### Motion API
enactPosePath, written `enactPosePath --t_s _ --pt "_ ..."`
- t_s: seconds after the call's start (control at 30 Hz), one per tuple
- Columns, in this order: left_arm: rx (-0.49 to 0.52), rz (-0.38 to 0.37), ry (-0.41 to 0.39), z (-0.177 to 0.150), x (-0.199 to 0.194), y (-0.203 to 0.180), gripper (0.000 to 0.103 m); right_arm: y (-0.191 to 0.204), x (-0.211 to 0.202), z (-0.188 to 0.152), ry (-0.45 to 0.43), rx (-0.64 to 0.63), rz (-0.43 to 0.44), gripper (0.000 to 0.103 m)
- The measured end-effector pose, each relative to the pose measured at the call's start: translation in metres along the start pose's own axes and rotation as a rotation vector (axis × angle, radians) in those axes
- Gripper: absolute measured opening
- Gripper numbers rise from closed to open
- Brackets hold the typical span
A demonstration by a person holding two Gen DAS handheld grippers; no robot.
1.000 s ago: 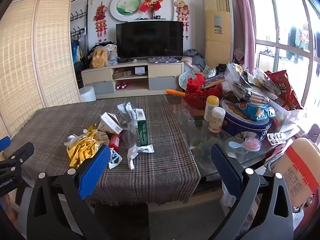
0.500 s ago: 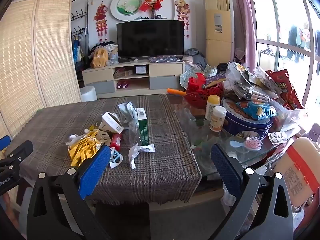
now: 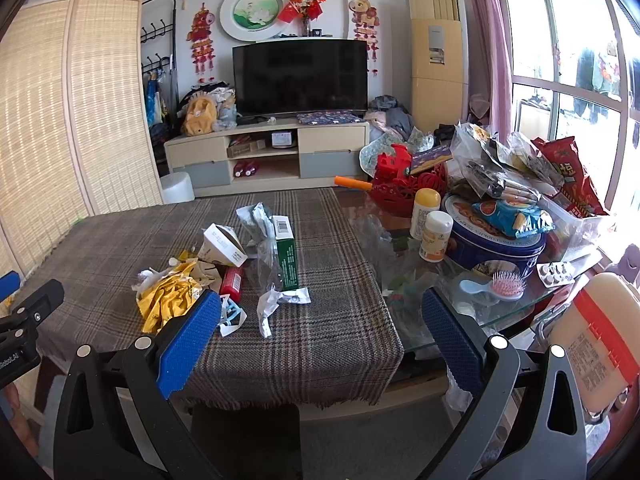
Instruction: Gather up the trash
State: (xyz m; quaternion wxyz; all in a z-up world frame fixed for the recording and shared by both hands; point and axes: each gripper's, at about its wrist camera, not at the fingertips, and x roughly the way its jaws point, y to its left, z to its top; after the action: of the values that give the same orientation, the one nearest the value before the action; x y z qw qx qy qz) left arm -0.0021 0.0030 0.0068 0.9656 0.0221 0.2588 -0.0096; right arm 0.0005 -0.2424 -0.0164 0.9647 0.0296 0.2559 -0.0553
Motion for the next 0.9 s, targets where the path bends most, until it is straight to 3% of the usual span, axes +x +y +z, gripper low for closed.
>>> enactPosePath --t_s 0.9 --pt "-0.007 0.005 0.001 0.0017 -0.0002 0.0044 0.095 -0.0056 -0.0013 -0.0015 -0.003 -0.001 -0.005 0.100"
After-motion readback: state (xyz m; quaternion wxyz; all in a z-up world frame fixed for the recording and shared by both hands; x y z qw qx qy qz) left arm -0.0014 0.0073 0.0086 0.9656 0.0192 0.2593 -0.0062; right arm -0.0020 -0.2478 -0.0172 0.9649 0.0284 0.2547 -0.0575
